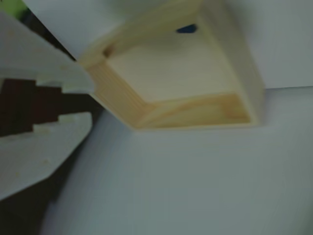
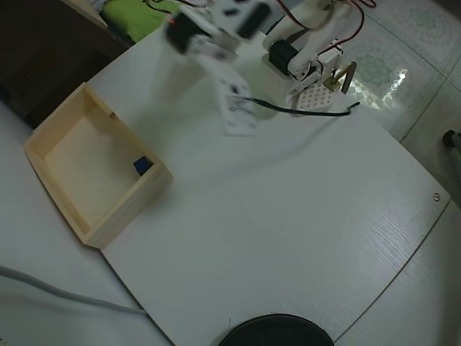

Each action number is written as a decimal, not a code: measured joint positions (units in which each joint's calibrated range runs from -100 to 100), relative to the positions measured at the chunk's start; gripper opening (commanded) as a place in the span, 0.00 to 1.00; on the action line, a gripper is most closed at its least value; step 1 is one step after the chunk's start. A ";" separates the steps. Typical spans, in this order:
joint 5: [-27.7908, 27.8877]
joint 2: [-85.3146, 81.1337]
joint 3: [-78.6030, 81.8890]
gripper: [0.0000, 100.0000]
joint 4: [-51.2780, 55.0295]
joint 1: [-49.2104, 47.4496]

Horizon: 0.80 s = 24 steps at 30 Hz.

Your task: Pick up the small blue cube and put it into the box

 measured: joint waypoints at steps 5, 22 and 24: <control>1.16 -13.97 17.92 0.04 -6.06 -0.66; 1.63 -37.41 48.24 0.04 -10.75 -0.66; 1.63 -37.41 50.41 0.04 -11.51 -0.66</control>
